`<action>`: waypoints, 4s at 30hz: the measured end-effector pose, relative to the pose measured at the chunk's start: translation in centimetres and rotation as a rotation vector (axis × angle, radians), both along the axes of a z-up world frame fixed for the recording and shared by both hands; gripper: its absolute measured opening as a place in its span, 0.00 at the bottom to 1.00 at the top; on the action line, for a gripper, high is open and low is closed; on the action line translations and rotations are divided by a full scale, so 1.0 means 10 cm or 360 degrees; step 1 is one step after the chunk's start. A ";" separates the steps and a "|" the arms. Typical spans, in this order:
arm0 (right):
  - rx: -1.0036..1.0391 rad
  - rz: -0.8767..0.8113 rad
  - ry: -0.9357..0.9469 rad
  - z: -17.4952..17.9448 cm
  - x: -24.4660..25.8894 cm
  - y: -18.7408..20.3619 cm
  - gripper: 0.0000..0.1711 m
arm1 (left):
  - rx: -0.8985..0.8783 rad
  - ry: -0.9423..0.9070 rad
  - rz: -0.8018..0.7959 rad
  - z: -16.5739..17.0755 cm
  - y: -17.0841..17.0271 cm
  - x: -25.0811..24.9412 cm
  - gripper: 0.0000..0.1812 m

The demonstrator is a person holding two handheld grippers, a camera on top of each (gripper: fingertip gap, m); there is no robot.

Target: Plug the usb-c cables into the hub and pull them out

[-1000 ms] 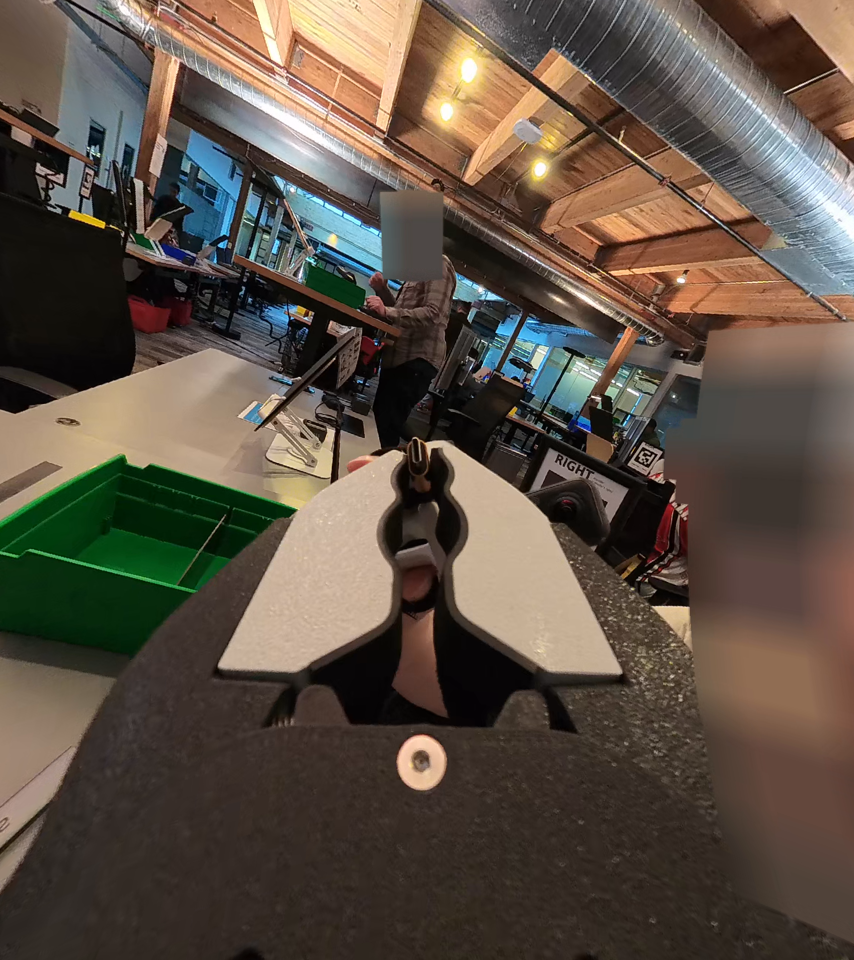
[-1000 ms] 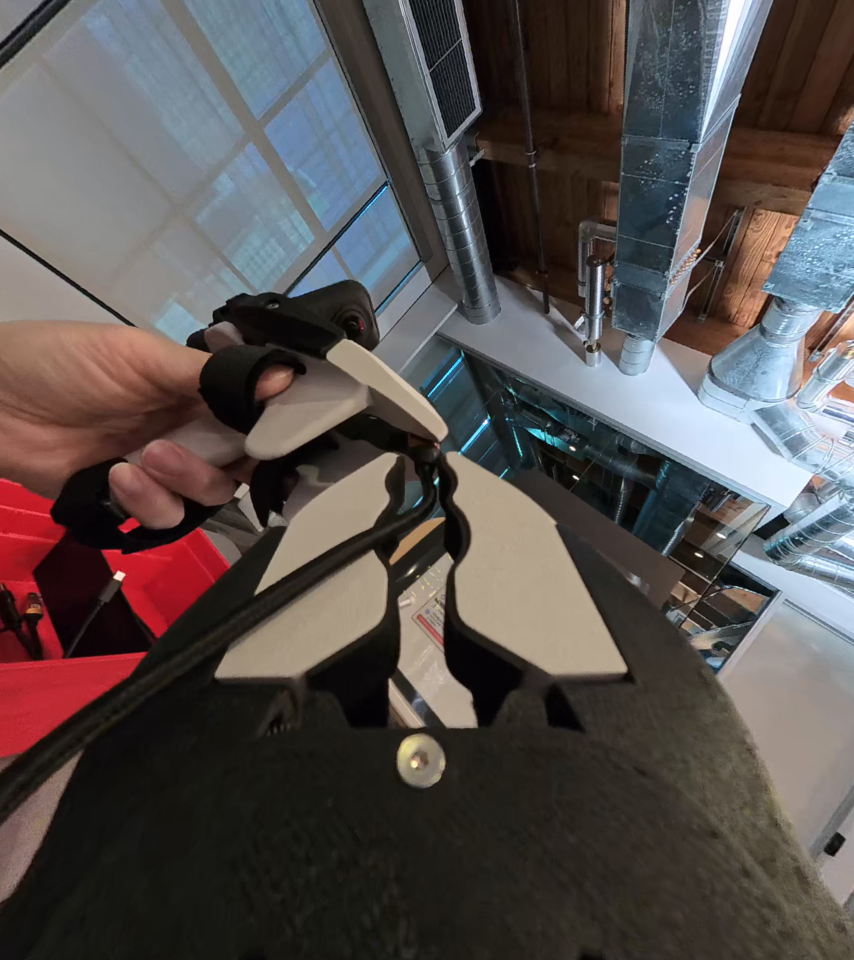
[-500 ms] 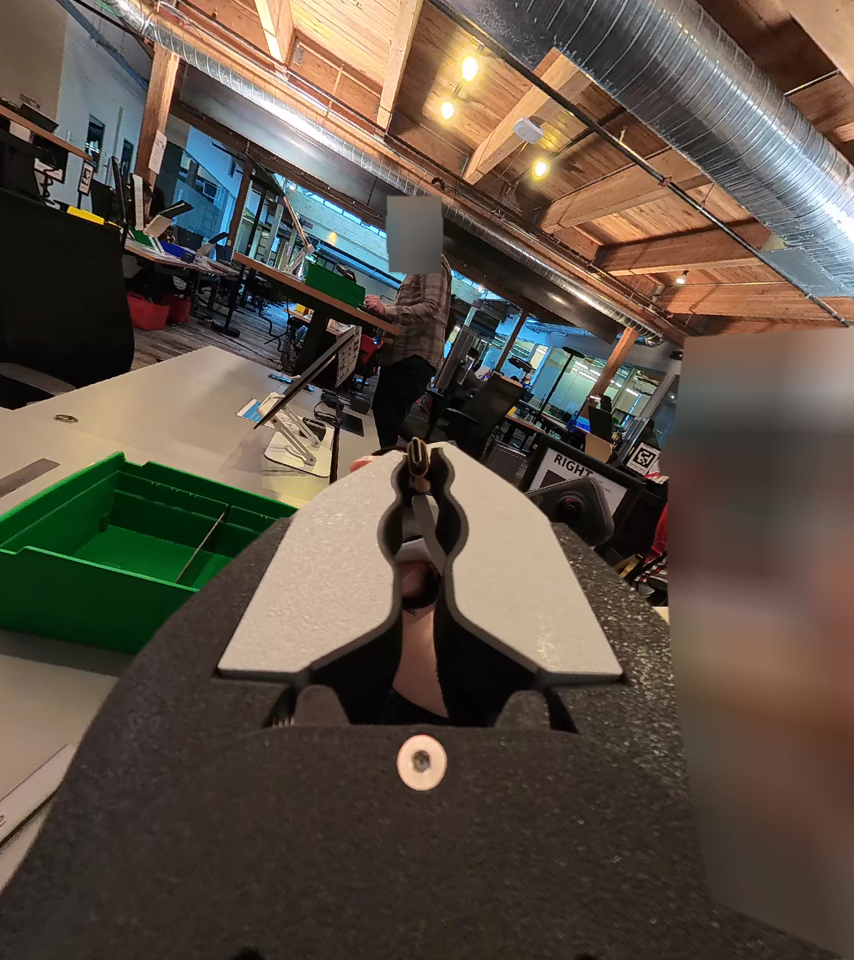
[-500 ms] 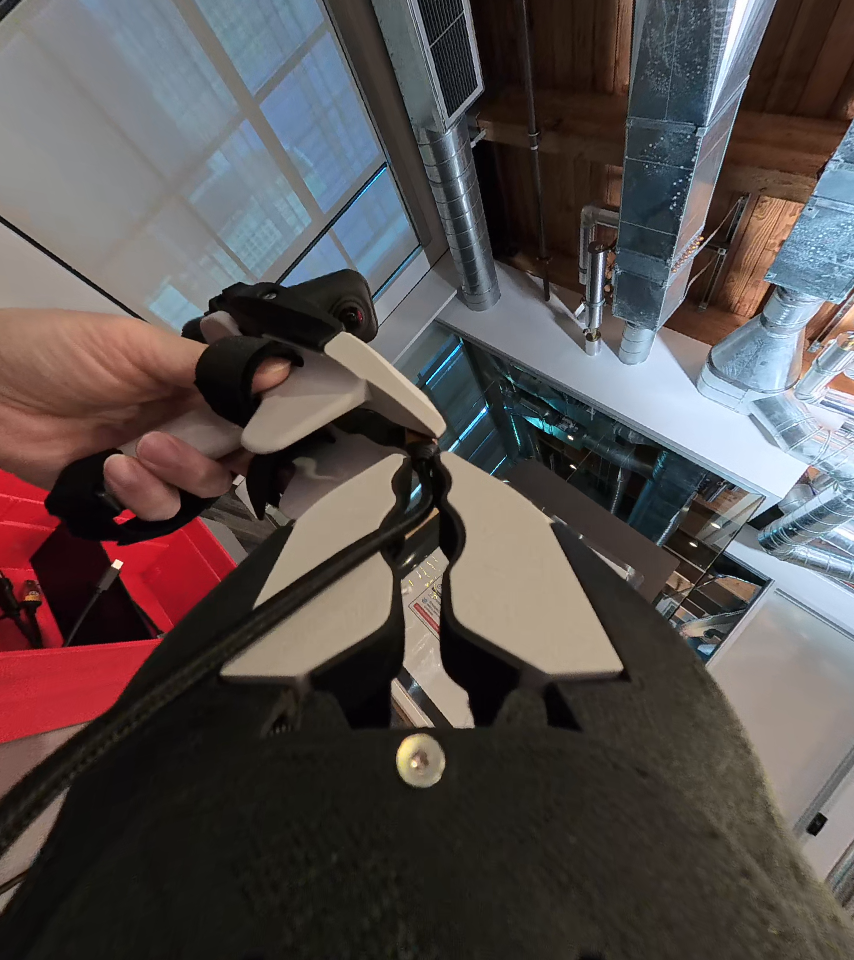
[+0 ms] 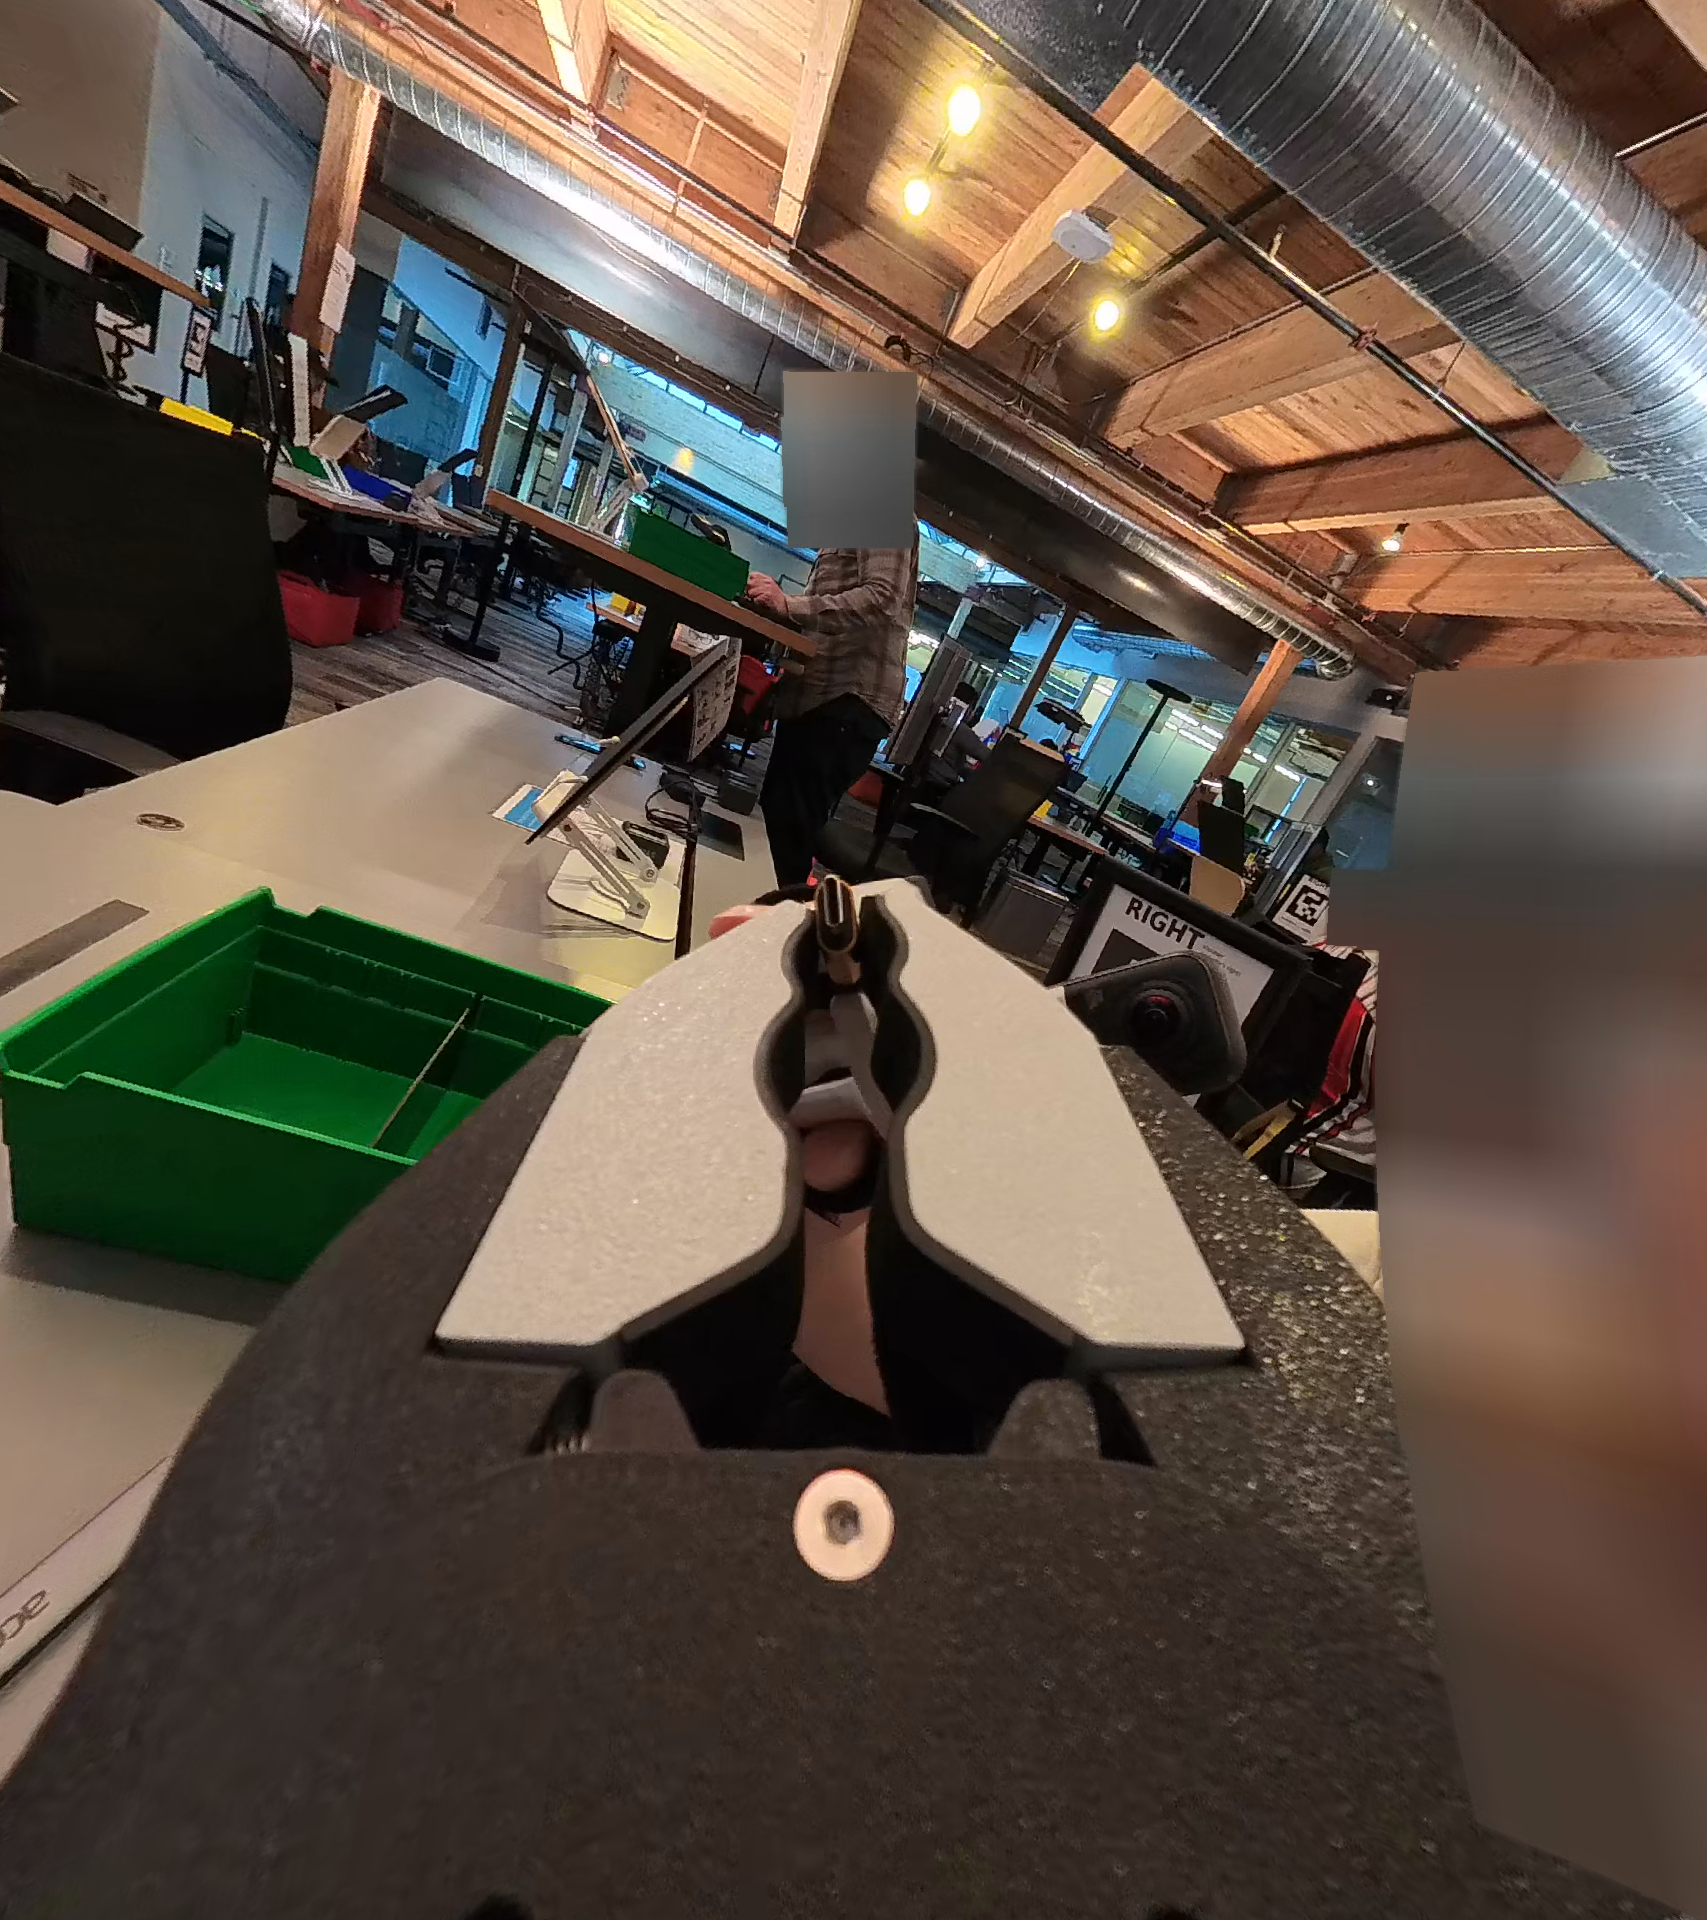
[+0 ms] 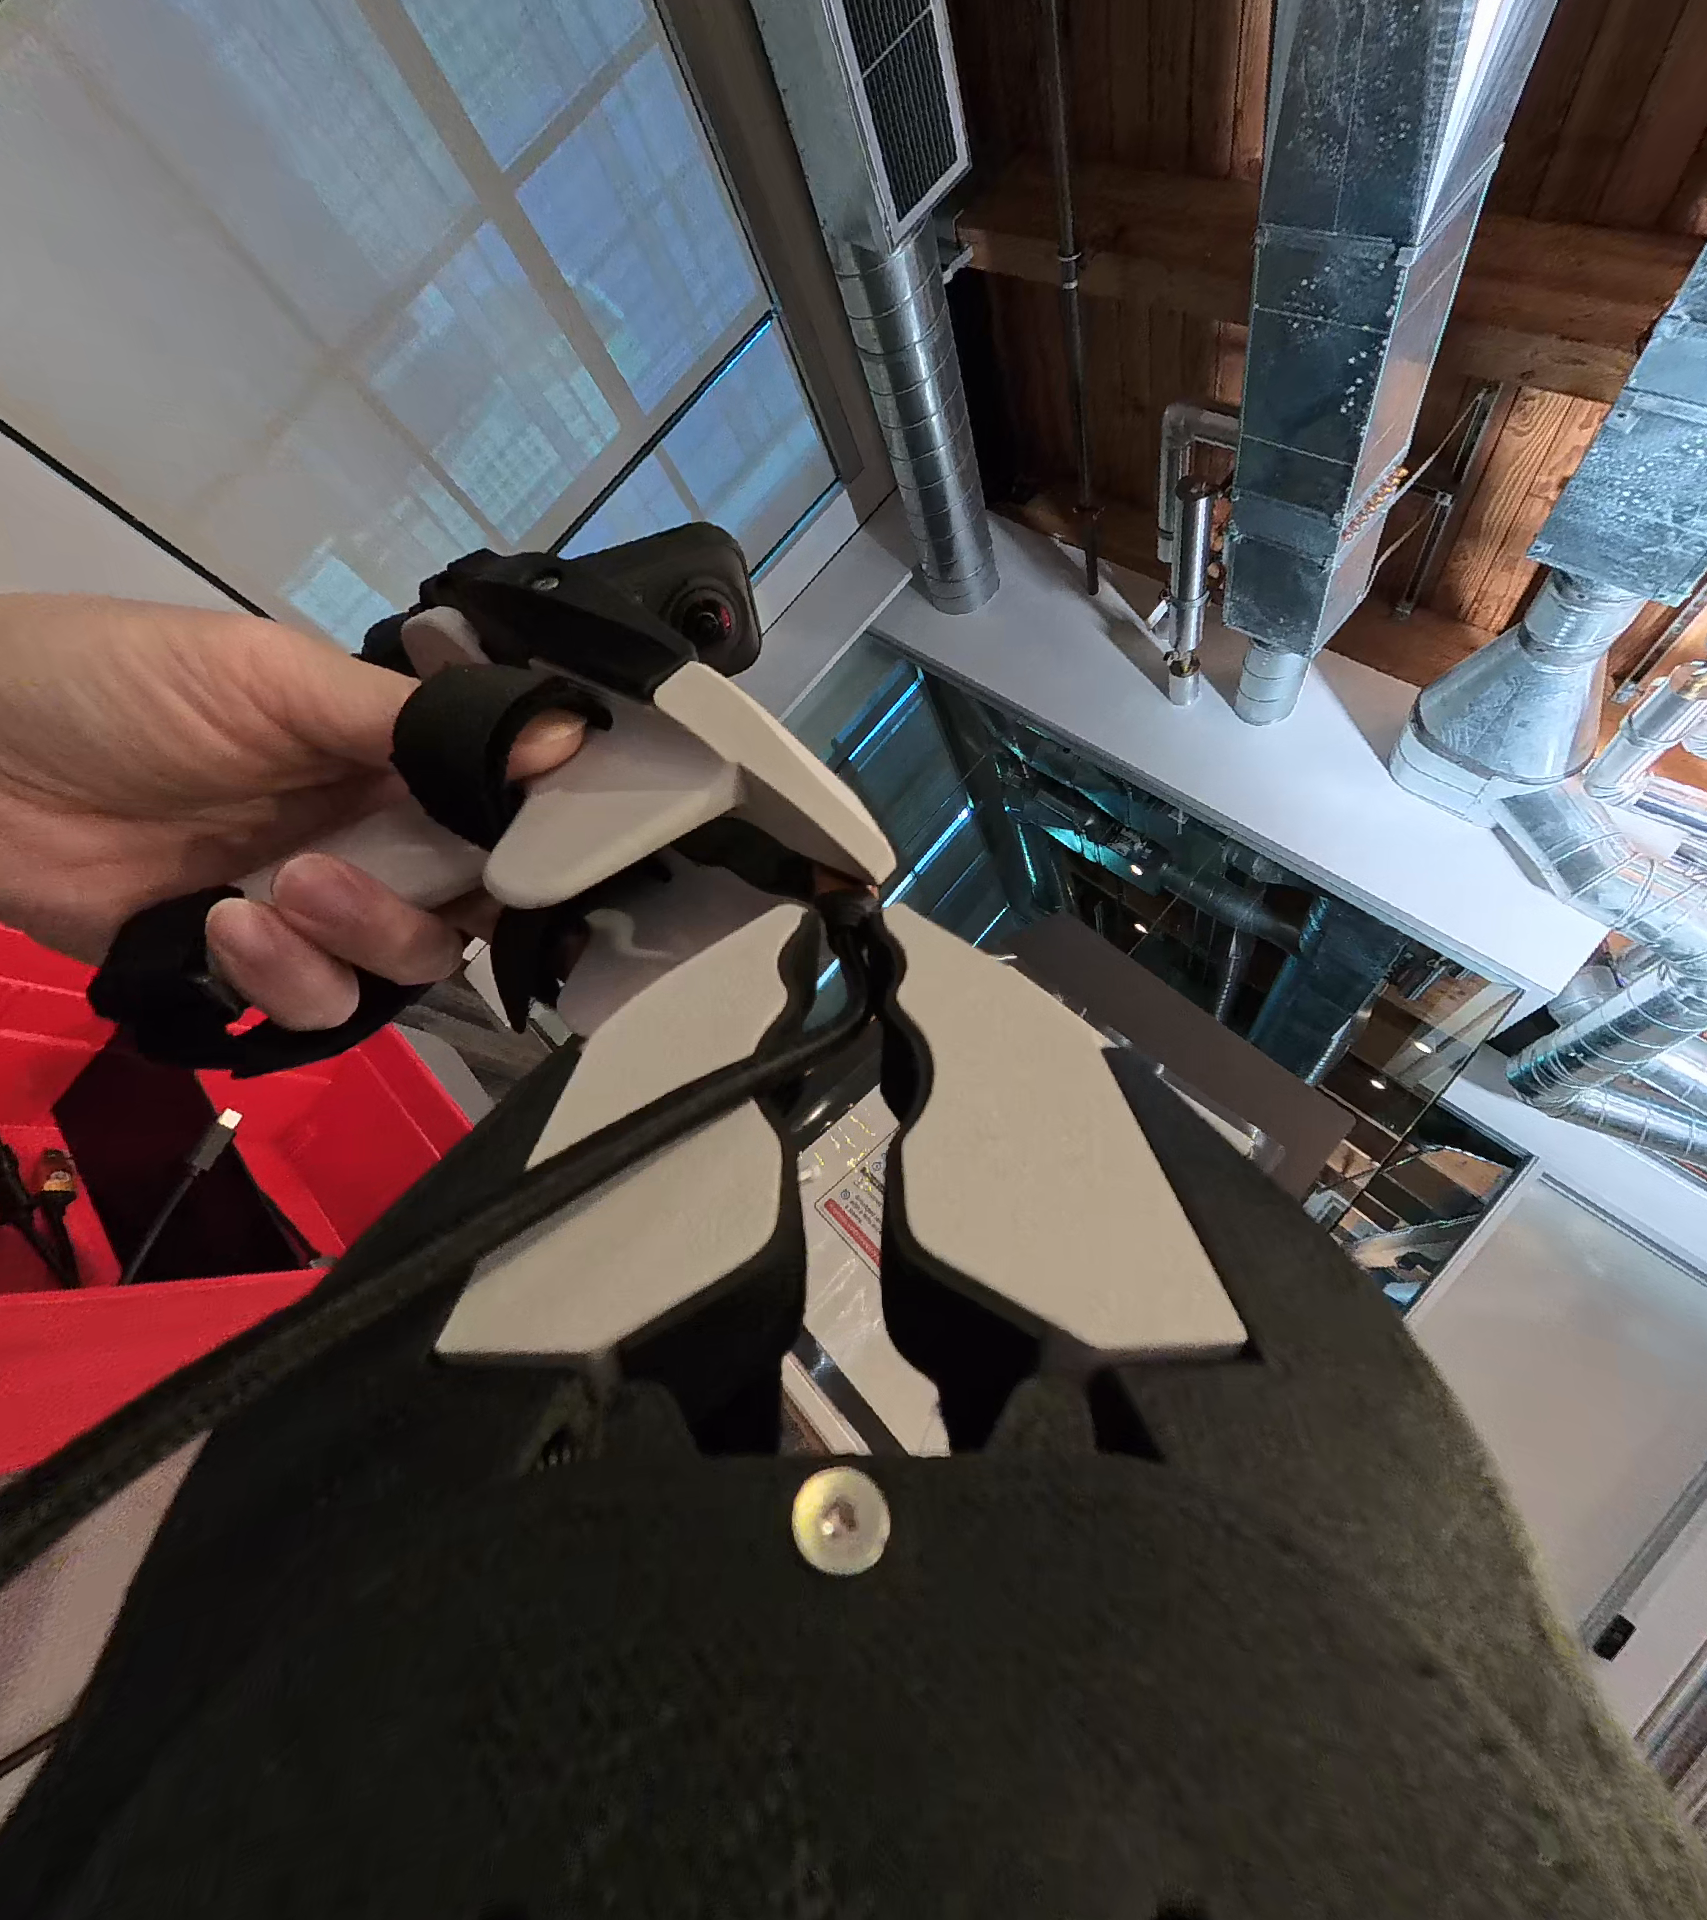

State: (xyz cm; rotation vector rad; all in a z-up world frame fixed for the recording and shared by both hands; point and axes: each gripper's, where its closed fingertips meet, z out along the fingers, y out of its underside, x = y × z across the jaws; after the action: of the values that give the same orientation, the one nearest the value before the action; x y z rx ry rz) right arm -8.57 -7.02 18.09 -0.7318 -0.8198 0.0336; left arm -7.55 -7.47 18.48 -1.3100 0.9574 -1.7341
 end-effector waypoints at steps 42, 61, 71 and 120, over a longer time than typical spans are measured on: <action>-0.0084 -0.0036 0.0146 0.58 1.78 -0.39 0.04 | 0.0917 0.2431 -0.0445 -3.24 1.44 0.06 0.33; -0.0085 0.0044 0.0173 0.58 1.85 -0.42 0.04 | 0.1782 0.2693 0.0136 -2.52 2.09 0.08 0.12; -0.0064 0.0041 0.0163 0.59 1.84 -0.45 0.04 | 0.3163 0.2465 0.1133 -1.75 1.90 0.12 0.12; -0.0102 0.0147 0.0127 0.56 1.71 -0.45 0.04 | 0.2444 0.2204 0.0922 -2.79 0.54 0.09 0.05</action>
State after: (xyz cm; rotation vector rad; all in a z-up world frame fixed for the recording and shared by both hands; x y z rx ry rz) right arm 8.55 -11.49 23.68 -0.7480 -0.7786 0.1720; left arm -6.60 -2.08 -9.41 -1.1910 1.7189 0.7194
